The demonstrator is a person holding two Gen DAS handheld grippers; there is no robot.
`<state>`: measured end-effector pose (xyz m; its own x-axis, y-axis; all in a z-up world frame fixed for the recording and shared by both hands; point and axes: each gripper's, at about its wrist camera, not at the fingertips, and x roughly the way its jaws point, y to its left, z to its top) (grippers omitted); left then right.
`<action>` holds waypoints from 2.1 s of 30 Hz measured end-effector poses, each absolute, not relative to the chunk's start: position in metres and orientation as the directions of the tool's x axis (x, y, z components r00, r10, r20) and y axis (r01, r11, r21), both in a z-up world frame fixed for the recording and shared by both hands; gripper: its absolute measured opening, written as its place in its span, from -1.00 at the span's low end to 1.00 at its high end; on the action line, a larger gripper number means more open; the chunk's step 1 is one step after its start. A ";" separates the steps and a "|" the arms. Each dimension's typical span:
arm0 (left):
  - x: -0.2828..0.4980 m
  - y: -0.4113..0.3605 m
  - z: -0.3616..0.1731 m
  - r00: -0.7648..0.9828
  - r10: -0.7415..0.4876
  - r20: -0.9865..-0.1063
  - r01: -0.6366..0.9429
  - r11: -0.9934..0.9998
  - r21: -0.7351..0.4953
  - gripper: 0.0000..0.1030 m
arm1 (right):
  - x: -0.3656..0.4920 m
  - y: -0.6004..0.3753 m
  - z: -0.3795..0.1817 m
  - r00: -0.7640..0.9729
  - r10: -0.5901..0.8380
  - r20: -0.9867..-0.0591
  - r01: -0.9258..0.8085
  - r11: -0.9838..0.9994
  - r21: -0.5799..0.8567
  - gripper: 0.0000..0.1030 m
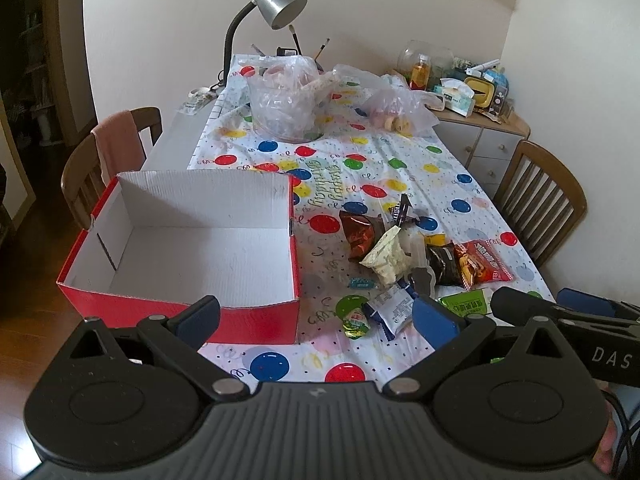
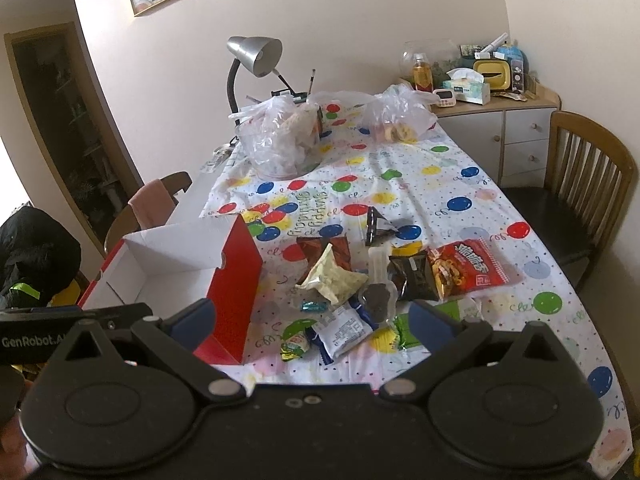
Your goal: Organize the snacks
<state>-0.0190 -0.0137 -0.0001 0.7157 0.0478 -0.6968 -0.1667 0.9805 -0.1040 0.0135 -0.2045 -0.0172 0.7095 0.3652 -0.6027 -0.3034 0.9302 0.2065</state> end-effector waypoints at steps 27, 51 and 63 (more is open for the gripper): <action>-0.018 -0.019 0.004 0.720 0.060 -0.692 -0.180 0.978 -0.103 1.00 | 0.016 -0.211 -0.012 0.715 0.373 -0.592 -0.326 0.926 0.190 1.00; 0.024 -0.038 -0.035 0.656 0.032 -0.754 -0.139 0.987 -0.080 1.00 | 0.053 -0.234 -0.047 0.674 0.368 -0.641 -0.338 0.925 0.175 0.99; 0.066 -0.069 -0.080 0.608 0.001 -0.794 -0.043 0.999 -0.032 0.83 | 0.098 -0.254 -0.095 0.612 0.349 -0.710 -0.436 0.898 0.065 0.98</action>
